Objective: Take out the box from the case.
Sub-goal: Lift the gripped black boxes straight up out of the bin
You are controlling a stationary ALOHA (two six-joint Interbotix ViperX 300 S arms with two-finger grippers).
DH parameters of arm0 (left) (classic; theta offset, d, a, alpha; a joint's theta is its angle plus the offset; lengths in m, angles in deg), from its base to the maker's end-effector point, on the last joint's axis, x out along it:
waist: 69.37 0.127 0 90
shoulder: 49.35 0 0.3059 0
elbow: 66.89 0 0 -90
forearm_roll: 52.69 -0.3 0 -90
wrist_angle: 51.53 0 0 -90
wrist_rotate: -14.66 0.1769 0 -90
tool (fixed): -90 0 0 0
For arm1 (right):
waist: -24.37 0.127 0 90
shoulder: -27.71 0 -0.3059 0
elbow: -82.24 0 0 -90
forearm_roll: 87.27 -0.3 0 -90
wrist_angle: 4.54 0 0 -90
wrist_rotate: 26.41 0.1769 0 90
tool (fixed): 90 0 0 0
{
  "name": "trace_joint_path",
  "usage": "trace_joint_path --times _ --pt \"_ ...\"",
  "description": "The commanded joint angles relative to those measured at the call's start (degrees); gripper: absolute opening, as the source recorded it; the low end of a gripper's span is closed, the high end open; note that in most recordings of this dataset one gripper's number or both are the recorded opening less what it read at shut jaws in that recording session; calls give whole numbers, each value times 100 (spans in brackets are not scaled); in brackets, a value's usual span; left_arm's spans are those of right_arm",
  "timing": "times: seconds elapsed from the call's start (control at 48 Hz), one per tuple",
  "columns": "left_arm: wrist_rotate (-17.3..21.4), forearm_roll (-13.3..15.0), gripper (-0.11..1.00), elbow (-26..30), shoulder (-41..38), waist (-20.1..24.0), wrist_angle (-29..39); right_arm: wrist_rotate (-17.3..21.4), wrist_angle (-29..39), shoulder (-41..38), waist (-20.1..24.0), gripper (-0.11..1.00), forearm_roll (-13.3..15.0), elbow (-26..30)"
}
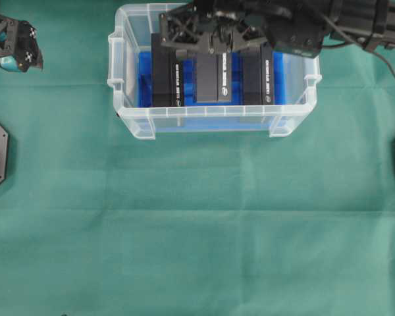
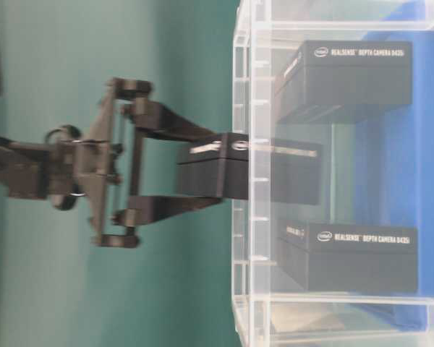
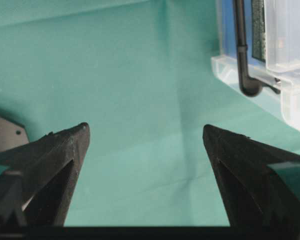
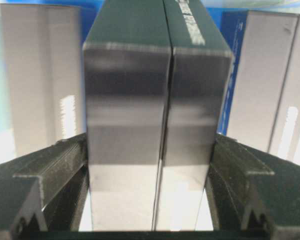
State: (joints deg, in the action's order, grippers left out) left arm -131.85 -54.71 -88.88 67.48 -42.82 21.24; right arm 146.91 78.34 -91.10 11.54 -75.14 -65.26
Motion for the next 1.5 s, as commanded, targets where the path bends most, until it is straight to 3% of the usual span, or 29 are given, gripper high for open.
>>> trace_joint_path --times 0.0,0.604,1.479 --pt "9 -18 95 114 44 9 -26 -53 290 334 18 67 18 431" --pt "0 -18 95 123 26 9 -26 -158 1521 334 18 67 53 1811" --pt "9 -18 95 132 9 18 -26 -158 1635 334 18 67 114 1872"
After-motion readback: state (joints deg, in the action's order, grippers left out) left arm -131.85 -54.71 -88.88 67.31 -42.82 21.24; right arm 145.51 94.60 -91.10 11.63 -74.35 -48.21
